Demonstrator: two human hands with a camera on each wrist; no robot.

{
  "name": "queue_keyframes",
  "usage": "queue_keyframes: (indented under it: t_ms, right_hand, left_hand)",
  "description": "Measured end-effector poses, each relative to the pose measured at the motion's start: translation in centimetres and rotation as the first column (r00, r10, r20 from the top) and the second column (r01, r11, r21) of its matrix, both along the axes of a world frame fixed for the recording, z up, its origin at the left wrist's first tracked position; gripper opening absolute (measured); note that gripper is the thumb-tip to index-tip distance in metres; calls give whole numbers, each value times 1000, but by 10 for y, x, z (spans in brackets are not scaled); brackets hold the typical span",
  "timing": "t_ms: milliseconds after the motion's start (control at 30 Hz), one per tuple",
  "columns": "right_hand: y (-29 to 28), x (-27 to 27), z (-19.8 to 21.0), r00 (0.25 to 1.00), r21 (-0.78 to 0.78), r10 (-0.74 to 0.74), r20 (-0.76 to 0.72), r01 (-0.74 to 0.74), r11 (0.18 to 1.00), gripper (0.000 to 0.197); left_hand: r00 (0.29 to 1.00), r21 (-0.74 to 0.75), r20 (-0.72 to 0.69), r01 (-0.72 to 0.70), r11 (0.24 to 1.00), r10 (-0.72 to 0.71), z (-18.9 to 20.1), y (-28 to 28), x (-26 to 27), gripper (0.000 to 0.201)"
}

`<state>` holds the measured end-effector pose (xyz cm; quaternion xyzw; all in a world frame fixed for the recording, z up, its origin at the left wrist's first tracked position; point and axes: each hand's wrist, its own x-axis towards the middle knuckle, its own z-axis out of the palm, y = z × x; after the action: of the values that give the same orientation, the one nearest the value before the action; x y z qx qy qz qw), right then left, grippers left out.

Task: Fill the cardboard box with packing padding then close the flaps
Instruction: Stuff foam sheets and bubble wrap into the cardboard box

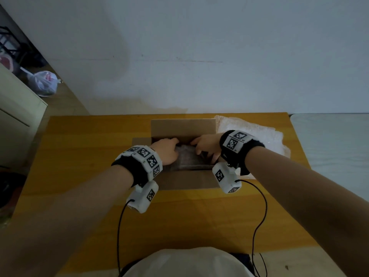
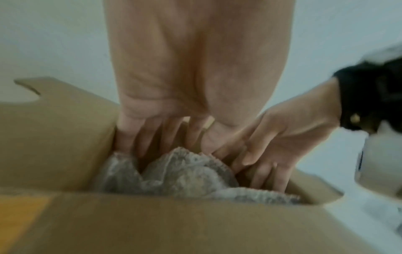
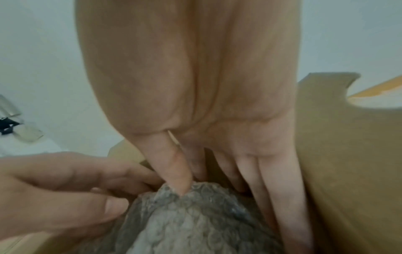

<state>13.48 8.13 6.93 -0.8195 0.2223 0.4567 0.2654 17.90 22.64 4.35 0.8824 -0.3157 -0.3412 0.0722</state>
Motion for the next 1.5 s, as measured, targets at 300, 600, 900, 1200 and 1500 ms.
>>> queue_keyframes:
  t_ms: [300,600,900,1200,1500]
  right_hand:
    - [-1,-15,-6,983,116,-181,-24,183,976,58]
    - [-10,-25,11,947,120,-214,238,190,974,62]
    - [-14,-63,38,836,-87,-58,545,125,988,51]
    - [-56,-146,34,737,-204,-75,672,281,938,39]
    - [-113,-197,-3,760,-268,-127,637,374,888,37]
  left_hand:
    - [974,71,-169,-139,988,149,-18,-7,0,48]
    - [992,-112,120,-22,993,36,3,6,2,53]
    - [956,-325,292,63,943,37,41,-3,-27,37]
    - [854,-336,513,291,896,-85,49,-66,-94,32]
    - [832,-176,488,389,905,-263,27,-141,-150,33]
